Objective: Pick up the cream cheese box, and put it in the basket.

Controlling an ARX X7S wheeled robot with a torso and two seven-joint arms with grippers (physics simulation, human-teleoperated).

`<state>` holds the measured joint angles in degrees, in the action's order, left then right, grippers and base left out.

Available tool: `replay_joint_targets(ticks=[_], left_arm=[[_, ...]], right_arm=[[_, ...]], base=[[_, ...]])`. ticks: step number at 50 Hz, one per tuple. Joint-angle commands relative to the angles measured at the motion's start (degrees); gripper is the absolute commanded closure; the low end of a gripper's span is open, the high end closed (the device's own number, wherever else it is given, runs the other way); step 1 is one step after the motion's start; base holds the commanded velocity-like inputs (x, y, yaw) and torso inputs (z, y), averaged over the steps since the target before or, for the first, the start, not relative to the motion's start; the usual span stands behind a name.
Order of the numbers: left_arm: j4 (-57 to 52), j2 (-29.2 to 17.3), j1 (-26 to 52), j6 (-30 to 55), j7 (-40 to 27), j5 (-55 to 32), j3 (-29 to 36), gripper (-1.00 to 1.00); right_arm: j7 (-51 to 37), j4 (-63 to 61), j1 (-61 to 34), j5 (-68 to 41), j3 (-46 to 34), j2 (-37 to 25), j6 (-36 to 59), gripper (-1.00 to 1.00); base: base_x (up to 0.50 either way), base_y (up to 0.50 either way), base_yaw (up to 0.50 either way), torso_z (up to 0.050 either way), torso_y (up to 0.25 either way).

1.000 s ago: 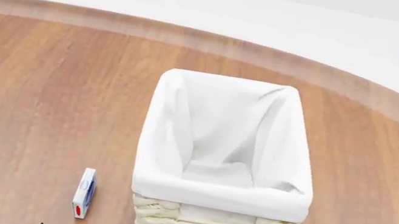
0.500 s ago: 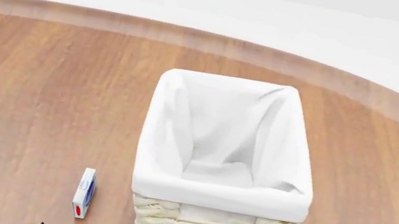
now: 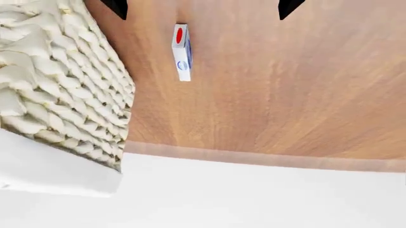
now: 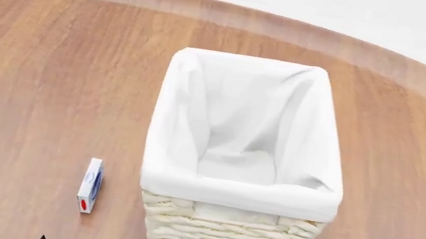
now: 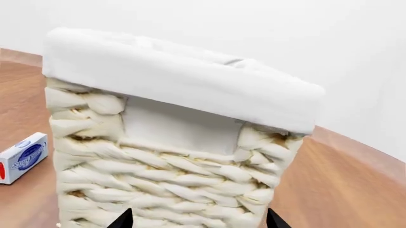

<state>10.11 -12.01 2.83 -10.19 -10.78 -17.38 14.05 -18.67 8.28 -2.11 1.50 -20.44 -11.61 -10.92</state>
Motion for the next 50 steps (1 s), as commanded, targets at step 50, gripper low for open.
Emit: replay_joint_targets(ticks=[50], left_arm=[[8.63,-3.59,21.28,13.2,5.4,-3.83,2.4,-1.0]], right_arm=[[-1.09,-0.01,-0.5,-1.29,-1.42,-1.11,0.12,-1.0]], base=[[0.0,0.0,0.0,0.0,-0.125]])
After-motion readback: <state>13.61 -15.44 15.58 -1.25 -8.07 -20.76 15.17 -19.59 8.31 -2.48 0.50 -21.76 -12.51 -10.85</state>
